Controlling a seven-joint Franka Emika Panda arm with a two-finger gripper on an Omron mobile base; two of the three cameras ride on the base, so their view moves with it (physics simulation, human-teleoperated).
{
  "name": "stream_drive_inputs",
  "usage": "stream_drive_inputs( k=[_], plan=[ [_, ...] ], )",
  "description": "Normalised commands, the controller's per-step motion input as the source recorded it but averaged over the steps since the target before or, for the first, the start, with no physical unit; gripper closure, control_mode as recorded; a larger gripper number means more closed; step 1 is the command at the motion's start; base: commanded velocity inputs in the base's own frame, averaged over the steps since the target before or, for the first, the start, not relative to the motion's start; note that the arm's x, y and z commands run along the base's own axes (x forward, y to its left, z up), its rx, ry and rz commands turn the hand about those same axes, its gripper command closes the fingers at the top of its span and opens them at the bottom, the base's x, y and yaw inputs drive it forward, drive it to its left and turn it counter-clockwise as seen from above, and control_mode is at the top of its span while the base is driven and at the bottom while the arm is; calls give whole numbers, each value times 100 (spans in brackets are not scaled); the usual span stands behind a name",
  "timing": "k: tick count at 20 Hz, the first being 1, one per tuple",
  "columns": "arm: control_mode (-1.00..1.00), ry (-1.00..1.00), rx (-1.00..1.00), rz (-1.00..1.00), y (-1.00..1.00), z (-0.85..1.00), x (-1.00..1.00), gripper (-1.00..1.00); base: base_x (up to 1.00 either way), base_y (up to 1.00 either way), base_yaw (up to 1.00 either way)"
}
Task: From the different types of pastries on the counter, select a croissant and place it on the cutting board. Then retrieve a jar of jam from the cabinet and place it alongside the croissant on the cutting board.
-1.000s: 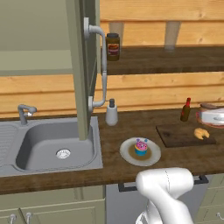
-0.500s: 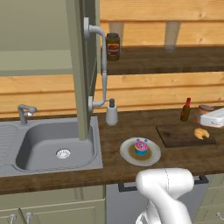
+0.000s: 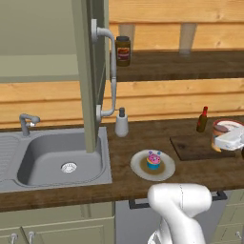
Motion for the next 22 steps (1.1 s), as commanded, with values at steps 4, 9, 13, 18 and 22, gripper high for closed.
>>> stream_drive_inputs(
  k=[4,9,13,18,22],
  plan=[
    [-100,-8,0,2,-3,-49,49,100,0,0,0],
    [-100,-4,0,1,-3,-19,52,100,0,0,0],
    [-100,1,0,0,-40,-33,24,100,0,0,0],
    [-100,0,0,0,-22,-18,22,100,0,0,0],
    [-100,0,0,0,0,-1,1,100,0,0,0]
  ],
)
